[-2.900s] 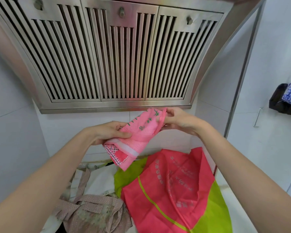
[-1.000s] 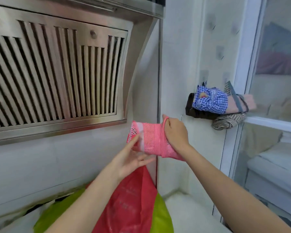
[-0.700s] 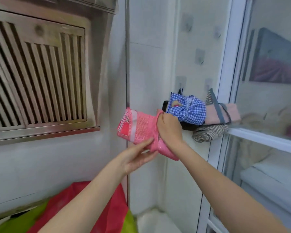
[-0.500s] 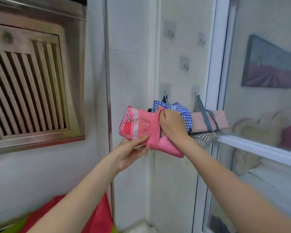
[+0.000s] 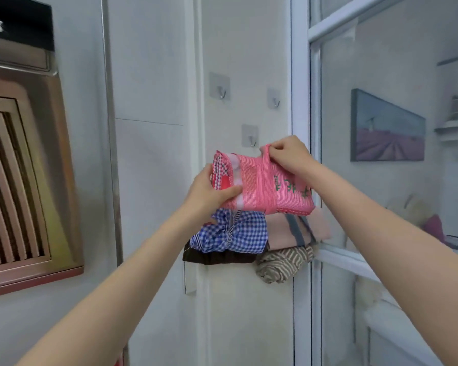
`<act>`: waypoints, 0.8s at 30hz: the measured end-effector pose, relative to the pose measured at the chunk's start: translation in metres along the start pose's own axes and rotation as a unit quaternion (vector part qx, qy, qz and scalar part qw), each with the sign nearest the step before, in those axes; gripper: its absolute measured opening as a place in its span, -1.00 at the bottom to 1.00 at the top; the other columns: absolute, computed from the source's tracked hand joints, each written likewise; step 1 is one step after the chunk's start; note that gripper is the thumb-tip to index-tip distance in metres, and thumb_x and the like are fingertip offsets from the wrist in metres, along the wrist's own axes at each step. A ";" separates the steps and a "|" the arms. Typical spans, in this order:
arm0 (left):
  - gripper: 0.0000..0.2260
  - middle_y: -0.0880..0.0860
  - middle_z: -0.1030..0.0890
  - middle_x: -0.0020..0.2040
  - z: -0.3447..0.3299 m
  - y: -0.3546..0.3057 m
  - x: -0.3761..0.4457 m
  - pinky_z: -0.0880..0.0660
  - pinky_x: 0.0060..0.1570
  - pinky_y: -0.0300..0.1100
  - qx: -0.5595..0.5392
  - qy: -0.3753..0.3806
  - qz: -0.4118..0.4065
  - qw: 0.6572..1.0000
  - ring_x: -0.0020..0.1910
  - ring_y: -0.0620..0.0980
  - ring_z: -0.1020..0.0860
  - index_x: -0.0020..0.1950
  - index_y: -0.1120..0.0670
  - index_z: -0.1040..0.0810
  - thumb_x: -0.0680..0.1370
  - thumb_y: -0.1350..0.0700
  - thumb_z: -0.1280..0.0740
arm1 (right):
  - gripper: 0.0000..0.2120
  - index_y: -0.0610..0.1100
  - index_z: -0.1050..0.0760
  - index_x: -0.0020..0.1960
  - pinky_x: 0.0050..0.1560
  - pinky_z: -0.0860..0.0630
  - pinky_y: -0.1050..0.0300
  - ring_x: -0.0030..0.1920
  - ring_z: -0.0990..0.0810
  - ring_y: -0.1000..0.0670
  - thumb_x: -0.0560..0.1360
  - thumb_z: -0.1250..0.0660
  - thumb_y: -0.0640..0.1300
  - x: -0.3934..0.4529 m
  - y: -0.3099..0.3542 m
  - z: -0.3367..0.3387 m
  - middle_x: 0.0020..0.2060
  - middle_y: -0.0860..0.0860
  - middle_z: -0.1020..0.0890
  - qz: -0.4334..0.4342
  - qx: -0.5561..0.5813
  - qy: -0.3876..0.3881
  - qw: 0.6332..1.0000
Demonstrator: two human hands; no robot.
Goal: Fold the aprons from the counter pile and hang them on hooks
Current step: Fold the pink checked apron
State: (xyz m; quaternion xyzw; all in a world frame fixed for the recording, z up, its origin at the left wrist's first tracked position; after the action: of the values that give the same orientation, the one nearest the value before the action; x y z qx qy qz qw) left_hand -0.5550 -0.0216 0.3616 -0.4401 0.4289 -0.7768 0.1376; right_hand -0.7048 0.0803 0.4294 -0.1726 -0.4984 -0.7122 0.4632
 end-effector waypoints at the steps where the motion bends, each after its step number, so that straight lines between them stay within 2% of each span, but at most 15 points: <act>1: -0.45 0.01 -0.51 0.14 -0.003 -0.001 0.007 -0.58 -0.03 0.06 0.024 -0.011 -0.010 1.000 0.08 0.04 -0.54 0.35 0.04 -0.31 0.43 0.14 -0.47 | -0.73 -0.36 -0.59 -0.26 -0.16 -0.52 -0.02 -0.28 -0.54 -0.23 0.50 -0.32 -0.18 0.010 -0.007 0.001 -0.32 -0.27 -0.60 -0.035 0.049 -0.003 0.998; 3: -0.42 0.02 -0.49 0.12 -0.007 -0.002 0.025 -0.55 0.07 0.04 0.050 -0.023 -0.031 0.998 0.10 0.03 -0.53 0.36 0.06 -0.27 0.43 0.15 -0.46 | -0.85 -0.35 -0.63 -0.12 -0.01 -0.57 -0.14 -0.21 -0.61 -0.20 0.42 -0.40 -0.24 0.031 -0.021 -0.001 -0.18 -0.27 -0.66 -0.107 0.135 -0.019 0.985; 6: -0.41 0.02 -0.47 0.07 -0.010 -0.003 0.046 -0.50 0.07 -0.09 0.081 -0.034 -0.044 0.995 0.06 0.02 -0.51 0.37 0.10 -0.23 0.44 0.17 -0.45 | -0.80 -0.33 -0.61 -0.05 -0.01 -0.61 -0.15 -0.11 -0.66 -0.19 0.37 -0.43 -0.26 0.057 -0.032 -0.008 -0.15 -0.21 -0.67 -0.168 0.144 -0.048 0.974; 8: -0.42 0.01 -0.44 0.07 -0.015 -0.002 0.056 -0.45 -0.01 -0.16 0.104 -0.034 -0.047 0.993 0.02 0.00 -0.48 0.38 0.10 -0.20 0.47 0.18 -0.42 | -0.87 -0.30 -0.61 -0.08 -0.13 -0.62 0.01 -0.14 -0.65 -0.15 0.41 -0.38 -0.27 0.066 -0.032 -0.009 -0.17 -0.16 -0.66 -0.170 0.104 -0.073 0.977; 10: -0.45 0.04 -0.44 0.09 -0.021 -0.001 0.069 -0.40 -0.05 -0.18 0.132 -0.033 -0.052 0.989 0.00 0.00 -0.45 0.38 0.11 -0.18 0.49 0.21 -0.39 | -0.89 -0.25 -0.56 -0.23 -0.39 -0.43 0.18 -0.30 -0.54 -0.08 0.46 -0.31 -0.26 0.076 -0.029 -0.012 -0.31 -0.10 -0.58 -0.153 0.033 -0.079 0.985; 12: -0.48 0.08 -0.46 0.15 -0.025 0.000 0.078 -0.38 -0.05 -0.18 0.154 -0.036 -0.048 0.986 0.01 0.02 -0.45 0.37 0.13 -0.18 0.50 0.22 -0.37 | -0.78 -0.21 -0.44 -0.34 -0.47 -0.26 0.19 -0.39 -0.41 -0.04 0.48 -0.27 -0.24 0.084 -0.028 -0.017 -0.44 -0.06 -0.44 -0.130 -0.007 -0.076 0.989; 15: -0.50 0.14 -0.48 0.17 -0.026 0.003 0.086 -0.39 -0.05 -0.15 0.191 -0.048 -0.041 0.980 0.08 0.12 -0.50 0.35 0.15 -0.19 0.50 0.20 -0.36 | -0.85 -0.21 -0.52 -0.27 -0.43 -0.27 0.20 -0.37 -0.40 -0.05 0.44 -0.34 -0.18 0.094 -0.023 -0.023 -0.48 -0.05 -0.41 -0.091 -0.020 -0.059 0.994; 18: -0.54 0.14 -0.50 0.13 -0.027 0.005 0.087 -0.38 -0.09 -0.14 0.256 -0.043 -0.026 0.965 0.09 0.16 -0.51 0.30 0.17 -0.24 0.50 0.14 -0.38 | -0.73 -0.19 -0.35 -0.40 -0.42 -0.27 0.19 -0.35 -0.38 -0.07 0.43 -0.34 -0.19 0.098 -0.018 -0.031 -0.48 -0.04 -0.35 -0.060 -0.054 -0.014 0.997; 20: -0.58 0.12 -0.53 0.10 -0.028 0.007 0.086 -0.37 -0.11 -0.15 0.324 -0.030 -0.017 0.945 0.07 0.14 -0.52 0.26 0.18 -0.34 0.49 0.08 -0.39 | -0.70 -0.13 -0.23 -0.40 -0.36 -0.30 0.18 -0.26 -0.41 -0.11 0.44 -0.27 -0.24 0.094 -0.017 -0.043 -0.44 -0.04 -0.32 -0.048 -0.112 0.029 0.992; 23: -0.70 0.11 -0.56 -0.04 -0.031 0.007 0.083 -0.42 -0.16 -0.16 0.390 0.013 -0.003 0.921 -0.07 0.08 -0.53 0.10 0.18 -0.49 0.48 0.02 -0.38 | -0.91 -0.16 -0.33 -0.17 -0.07 -0.43 0.07 -0.07 -0.48 -0.17 0.49 -0.15 -0.30 0.081 -0.025 -0.057 -0.28 -0.05 -0.41 -0.056 -0.174 0.061 0.981; 24: -0.71 0.10 -0.55 -0.08 -0.031 0.006 0.082 -0.44 -0.17 -0.15 0.391 0.025 0.002 0.920 -0.11 0.07 -0.52 0.06 0.18 -0.49 0.48 0.00 -0.38 | -0.91 -0.15 -0.37 -0.08 0.03 -0.43 0.01 0.02 -0.50 -0.19 0.50 -0.13 -0.29 0.076 -0.029 -0.060 -0.19 -0.08 -0.45 -0.063 -0.171 0.063 0.981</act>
State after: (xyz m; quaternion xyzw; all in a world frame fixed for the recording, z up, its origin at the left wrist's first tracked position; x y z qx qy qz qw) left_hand -0.6281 -0.0570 0.3959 -0.3308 0.0954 -0.8930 0.2898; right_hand -0.7550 -0.0064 0.4408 -0.1725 -0.3490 -0.8243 0.4110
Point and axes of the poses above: each hand's wrist, its own x-axis towards the middle knuckle, its own z-axis out of the back of the hand, y = z × x, the point moved 5 cm from there along x, towards the middle knuckle
